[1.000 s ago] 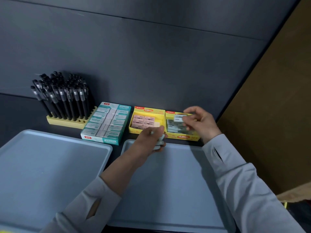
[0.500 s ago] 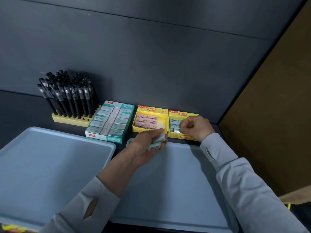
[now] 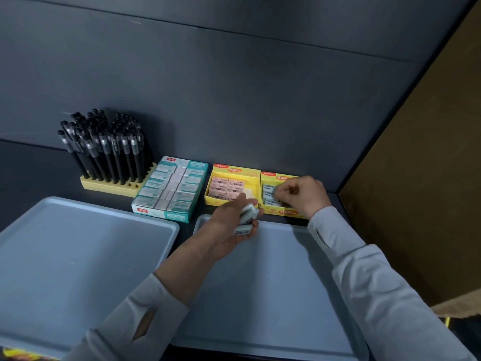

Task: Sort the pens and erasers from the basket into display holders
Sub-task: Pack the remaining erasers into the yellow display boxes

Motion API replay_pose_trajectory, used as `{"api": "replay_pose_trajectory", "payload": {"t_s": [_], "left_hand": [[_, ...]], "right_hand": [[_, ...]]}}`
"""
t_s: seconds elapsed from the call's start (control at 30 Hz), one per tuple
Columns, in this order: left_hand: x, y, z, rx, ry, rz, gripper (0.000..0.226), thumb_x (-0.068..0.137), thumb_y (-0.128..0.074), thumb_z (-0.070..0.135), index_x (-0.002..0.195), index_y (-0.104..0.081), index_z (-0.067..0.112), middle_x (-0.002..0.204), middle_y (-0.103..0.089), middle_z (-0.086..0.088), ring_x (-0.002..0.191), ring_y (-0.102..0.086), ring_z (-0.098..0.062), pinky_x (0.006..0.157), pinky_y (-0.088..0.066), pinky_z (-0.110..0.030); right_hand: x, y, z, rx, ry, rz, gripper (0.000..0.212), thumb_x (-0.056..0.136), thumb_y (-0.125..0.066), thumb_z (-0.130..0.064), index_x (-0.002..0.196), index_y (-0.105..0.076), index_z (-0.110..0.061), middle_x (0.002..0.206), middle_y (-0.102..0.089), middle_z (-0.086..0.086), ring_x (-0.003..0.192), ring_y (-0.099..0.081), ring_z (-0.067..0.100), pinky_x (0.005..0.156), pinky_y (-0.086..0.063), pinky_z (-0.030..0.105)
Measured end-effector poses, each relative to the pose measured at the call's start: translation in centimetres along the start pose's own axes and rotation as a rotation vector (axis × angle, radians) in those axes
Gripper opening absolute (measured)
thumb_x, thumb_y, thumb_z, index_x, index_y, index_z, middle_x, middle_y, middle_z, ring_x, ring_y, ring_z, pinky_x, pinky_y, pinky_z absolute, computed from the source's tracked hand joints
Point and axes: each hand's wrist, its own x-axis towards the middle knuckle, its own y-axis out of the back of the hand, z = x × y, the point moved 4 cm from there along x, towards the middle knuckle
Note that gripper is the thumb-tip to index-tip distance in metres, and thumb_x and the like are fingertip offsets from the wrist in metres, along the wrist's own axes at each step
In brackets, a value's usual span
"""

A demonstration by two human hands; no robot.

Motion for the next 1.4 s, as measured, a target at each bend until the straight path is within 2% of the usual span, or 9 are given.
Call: {"api": "replay_pose_trajectory", "payload": {"t_s": [0.13,0.23,0.37,0.47,0.63,0.87,1.0,1.1,1.4], "left_hand": [[0.1,-0.6,0.4,0.069,-0.066,-0.002,0.047,0.098,-0.040,0.051,0.100,-0.064,0.010,0.076,-0.068,-0.007,0.055,-0.051,-0.014,0.052,-0.047,-0.024],[0.0,-1.2,0.4,0.185,-0.120,-0.003,0.057,0.096,-0.034,0.059,0.085,-0.064,0.012,0.066,-0.062,-0.002,0.056,-0.050,-0.013,0.054,-0.045,-0.026],[-0.1,-1.5,0.2,0.192,-0.099,-0.026,0.056,0.097,-0.035,0.057,0.088,-0.063,0.010,0.071,-0.061,-0.004,0.057,-0.050,-0.012,0.051,-0.046,-0.023],[-0.2,-1.3,0.1,0.137,-0.058,-0.002,0.032,0.101,-0.044,0.036,0.099,-0.063,0.010,0.084,-0.064,-0.009,0.059,-0.051,-0.013,0.048,-0.047,-0.020],[0.0,-0.7,0.0,0.114,-0.048,0.011,0.022,0.096,-0.056,0.017,0.115,-0.061,0.007,0.087,-0.069,-0.012,0.058,-0.058,-0.015,0.046,-0.048,-0.021],[-0.2,-0.7,0.2,0.084,-0.039,-0.045,0.020,0.093,-0.054,0.012,0.113,-0.059,0.009,0.086,-0.065,-0.010,0.061,-0.061,-0.017,0.049,-0.050,-0.021],[0.1,-0.3,0.3,0.143,-0.128,-0.055,0.026,0.095,-0.052,0.001,0.119,-0.059,0.008,0.087,-0.071,-0.009,0.065,-0.068,-0.015,0.059,-0.054,-0.021],[0.3,-0.2,0.2,0.146,-0.157,-0.058,0.023,0.097,-0.052,0.006,0.119,-0.057,0.009,0.082,-0.074,-0.007,0.066,-0.070,-0.015,0.059,-0.055,-0.021],[0.8,-0.3,0.2,0.160,-0.146,-0.024,0.016,0.101,-0.049,0.017,0.115,-0.053,0.011,0.077,-0.065,-0.009,0.054,-0.060,-0.017,0.048,-0.050,-0.025]], "right_hand": [[-1.7,-0.6,-2.8,0.459,0.067,-0.247,0.017,0.089,-0.069,-0.022,0.079,-0.073,-0.009,0.066,-0.065,0.004,0.058,-0.057,0.012,0.057,-0.047,0.028],[-2.9,-1.1,-4.3,0.450,0.135,-0.405,0.008,0.085,-0.073,-0.020,0.086,-0.076,-0.013,0.067,-0.065,0.000,0.058,-0.054,0.005,0.051,-0.040,0.020],[-2.9,-0.9,-3.7,0.508,0.088,-0.358,0.011,0.086,-0.072,-0.017,0.084,-0.073,-0.006,0.066,-0.066,0.006,0.056,-0.056,0.006,0.048,-0.041,0.020],[-2.9,0.0,-2.6,0.758,-0.054,-0.274,0.008,0.091,-0.064,-0.011,0.088,-0.068,-0.005,0.066,-0.067,0.003,0.056,-0.060,0.007,0.047,-0.045,0.017],[-3.1,1.1,-1.4,0.861,-0.006,-0.275,0.026,0.080,-0.065,0.013,0.096,-0.070,-0.007,0.090,-0.072,0.006,0.082,-0.068,0.016,0.080,-0.057,0.024],[-2.8,1.9,0.6,0.910,-0.133,-0.085,0.025,0.083,-0.066,0.009,0.099,-0.071,-0.009,0.088,-0.072,0.007,0.082,-0.069,0.017,0.077,-0.058,0.024],[-1.8,3.5,3.5,0.630,-0.235,0.153,0.017,0.083,-0.069,0.005,0.086,-0.072,-0.012,0.073,-0.066,0.002,0.074,-0.065,0.019,0.075,-0.057,0.024],[-1.6,3.7,4.1,0.294,-0.233,0.133,0.021,0.079,-0.077,-0.006,0.073,-0.071,-0.025,0.074,-0.070,-0.002,0.075,-0.066,0.015,0.083,-0.055,0.030],[-0.8,2.4,2.1,-0.001,-0.208,-0.036,0.012,0.078,-0.078,-0.018,0.069,-0.075,-0.026,0.081,-0.072,-0.008,0.081,-0.066,0.012,0.084,-0.056,0.033]]}}
